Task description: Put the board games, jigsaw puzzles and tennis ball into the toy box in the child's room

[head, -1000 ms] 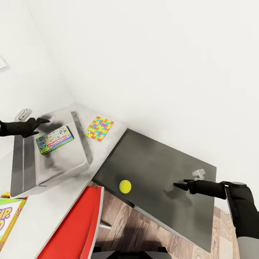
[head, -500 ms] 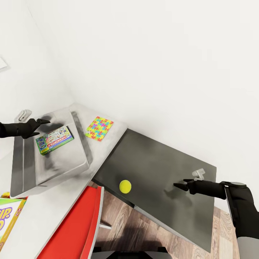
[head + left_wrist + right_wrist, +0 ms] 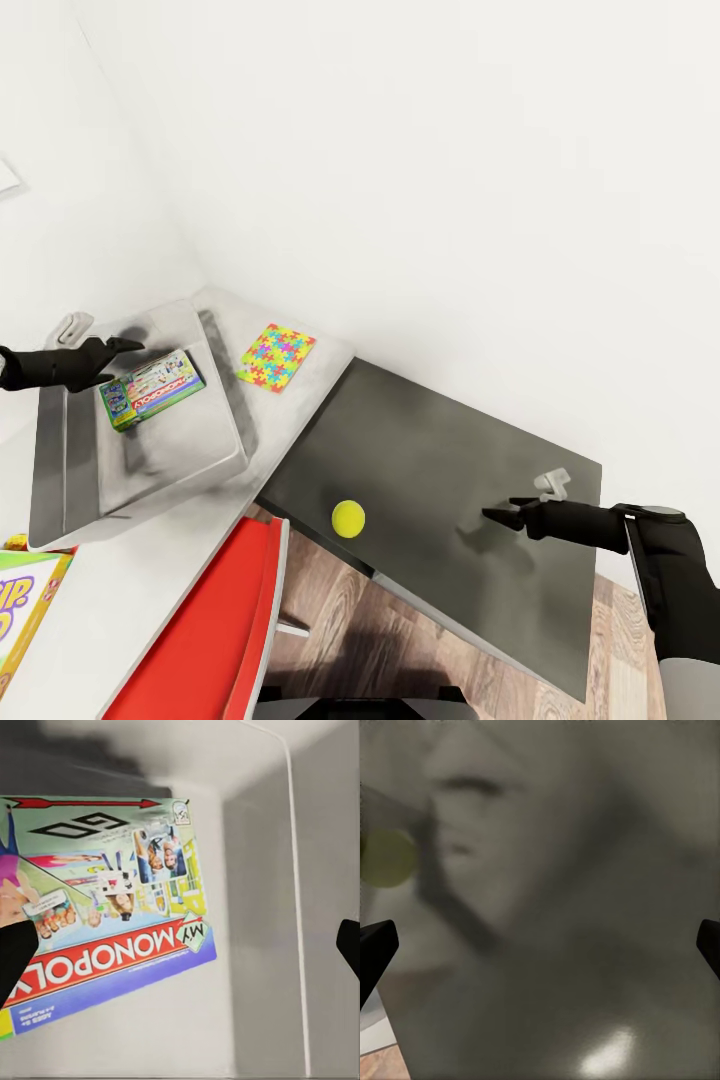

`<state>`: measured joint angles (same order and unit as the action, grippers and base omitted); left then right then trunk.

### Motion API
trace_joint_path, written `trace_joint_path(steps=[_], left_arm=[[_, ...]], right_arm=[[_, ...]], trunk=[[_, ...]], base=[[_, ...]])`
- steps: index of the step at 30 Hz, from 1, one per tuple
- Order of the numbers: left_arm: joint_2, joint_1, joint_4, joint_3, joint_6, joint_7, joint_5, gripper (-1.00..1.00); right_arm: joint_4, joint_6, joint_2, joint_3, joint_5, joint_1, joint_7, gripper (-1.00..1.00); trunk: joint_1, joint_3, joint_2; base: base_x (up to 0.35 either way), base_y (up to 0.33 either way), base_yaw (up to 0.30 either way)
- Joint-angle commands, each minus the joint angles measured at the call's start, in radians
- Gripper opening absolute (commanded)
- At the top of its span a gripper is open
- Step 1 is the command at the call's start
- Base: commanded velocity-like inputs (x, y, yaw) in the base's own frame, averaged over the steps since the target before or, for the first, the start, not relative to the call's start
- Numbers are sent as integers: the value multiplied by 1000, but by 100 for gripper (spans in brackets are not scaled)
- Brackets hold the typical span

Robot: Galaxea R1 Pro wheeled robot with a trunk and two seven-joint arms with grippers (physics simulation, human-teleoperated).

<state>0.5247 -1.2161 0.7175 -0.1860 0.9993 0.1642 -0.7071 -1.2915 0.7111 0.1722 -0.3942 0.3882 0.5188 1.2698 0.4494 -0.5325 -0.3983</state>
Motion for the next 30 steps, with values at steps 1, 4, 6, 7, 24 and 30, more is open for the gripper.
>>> trace_joint_path(steps=[1, 4, 6, 7, 24, 30], left_arm=[[0, -1, 0, -3, 4, 10, 10, 100], [-1, 20, 28, -4, 4, 12, 7, 100], [-2, 32, 48, -4, 4, 14, 6, 100], [-2, 44, 69, -4, 4, 16, 5, 100], [-2, 105, 176, -6, 4, 29, -27, 100], [-2, 109, 179, -4, 4, 29, -28, 100]], right_arm=[[-1, 8, 0, -2, 8, 1, 9, 100], [-3, 9, 0, -2, 8, 1, 9, 100], [-4, 9, 0, -2, 8, 1, 9, 100], [-5, 9, 0, -2, 8, 1, 9, 100], [-11, 10, 1, -3, 8, 1, 13, 100], [-13, 10, 2, -8, 7, 1, 15, 100]], trunk=[[1, -1, -2], [1, -1, -2], [1, -1, -2], [1, -1, -2], [1, -1, -2], [1, -1, -2]], base=[[0, 0, 0], [0, 0, 0], [0, 0, 0], [0, 0, 0], [0, 0, 0], [-11, 0, 0]])
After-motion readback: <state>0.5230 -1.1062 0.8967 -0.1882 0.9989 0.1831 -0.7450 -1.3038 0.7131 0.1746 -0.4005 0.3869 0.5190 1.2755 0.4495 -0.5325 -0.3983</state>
